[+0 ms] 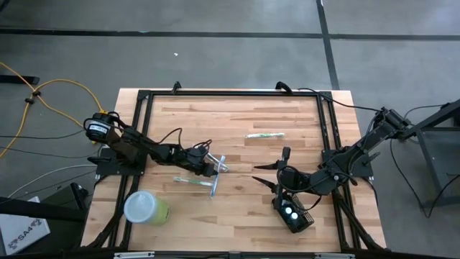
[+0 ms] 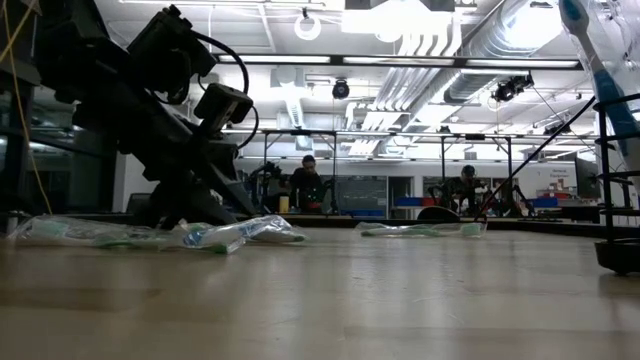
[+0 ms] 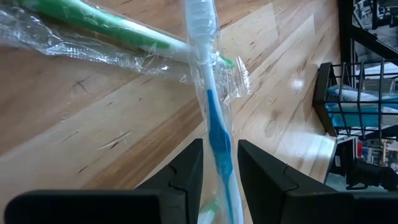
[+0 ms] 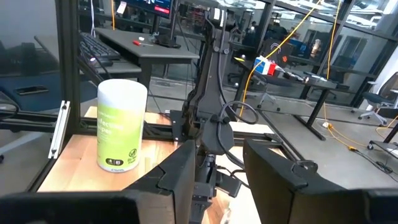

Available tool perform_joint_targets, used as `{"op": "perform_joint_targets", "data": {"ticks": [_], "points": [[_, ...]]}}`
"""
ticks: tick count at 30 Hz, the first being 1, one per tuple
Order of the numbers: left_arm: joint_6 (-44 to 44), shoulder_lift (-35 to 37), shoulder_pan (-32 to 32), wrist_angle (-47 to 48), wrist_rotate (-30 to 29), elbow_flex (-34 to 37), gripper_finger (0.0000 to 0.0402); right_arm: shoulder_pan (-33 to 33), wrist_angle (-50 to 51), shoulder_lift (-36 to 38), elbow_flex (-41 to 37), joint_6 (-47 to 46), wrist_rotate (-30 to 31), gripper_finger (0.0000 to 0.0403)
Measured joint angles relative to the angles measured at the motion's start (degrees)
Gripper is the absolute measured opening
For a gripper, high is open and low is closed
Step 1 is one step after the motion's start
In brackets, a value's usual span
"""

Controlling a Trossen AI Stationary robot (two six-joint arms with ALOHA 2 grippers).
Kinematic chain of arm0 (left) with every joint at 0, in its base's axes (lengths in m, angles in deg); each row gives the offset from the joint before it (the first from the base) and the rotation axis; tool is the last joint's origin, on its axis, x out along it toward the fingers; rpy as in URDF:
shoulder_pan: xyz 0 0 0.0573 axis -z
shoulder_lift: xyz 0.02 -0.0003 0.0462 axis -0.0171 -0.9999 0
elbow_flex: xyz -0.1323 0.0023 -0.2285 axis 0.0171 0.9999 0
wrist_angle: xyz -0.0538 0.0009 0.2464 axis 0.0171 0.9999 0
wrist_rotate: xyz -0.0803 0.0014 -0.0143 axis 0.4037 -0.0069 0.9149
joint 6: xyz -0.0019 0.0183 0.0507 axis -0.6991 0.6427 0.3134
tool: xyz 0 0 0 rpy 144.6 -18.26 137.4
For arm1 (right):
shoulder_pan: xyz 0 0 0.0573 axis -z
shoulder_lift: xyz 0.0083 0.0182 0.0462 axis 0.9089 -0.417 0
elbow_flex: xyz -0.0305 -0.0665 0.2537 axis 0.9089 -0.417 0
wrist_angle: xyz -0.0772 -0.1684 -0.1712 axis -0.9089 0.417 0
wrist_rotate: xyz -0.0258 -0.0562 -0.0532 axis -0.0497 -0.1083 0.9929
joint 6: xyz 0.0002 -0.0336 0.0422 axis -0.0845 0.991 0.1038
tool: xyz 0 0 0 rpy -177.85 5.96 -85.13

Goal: Pick & Place toothbrushing station
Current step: Put the blue toothbrush into the top section of the black wire organizer

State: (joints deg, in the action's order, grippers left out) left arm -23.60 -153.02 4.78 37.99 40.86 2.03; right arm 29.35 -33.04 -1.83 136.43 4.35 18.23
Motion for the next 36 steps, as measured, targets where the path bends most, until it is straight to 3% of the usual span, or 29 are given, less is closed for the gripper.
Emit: {"op": "perform_joint_targets", "data": {"ticks": [30, 36], "points": [[4.8, -0.1, 0.2, -0.7, -2.0, -1.0, 0.0098, 0.0, 0.0, 0.0, 0.0, 0.0, 0.0, 0.0128], [4.7, -2.8, 0.7, -0.8, -2.1, -1.8, 0.0098, 0.0, 0.0, 0.0, 0.0, 0.0, 0.0, 0.0128]]}}
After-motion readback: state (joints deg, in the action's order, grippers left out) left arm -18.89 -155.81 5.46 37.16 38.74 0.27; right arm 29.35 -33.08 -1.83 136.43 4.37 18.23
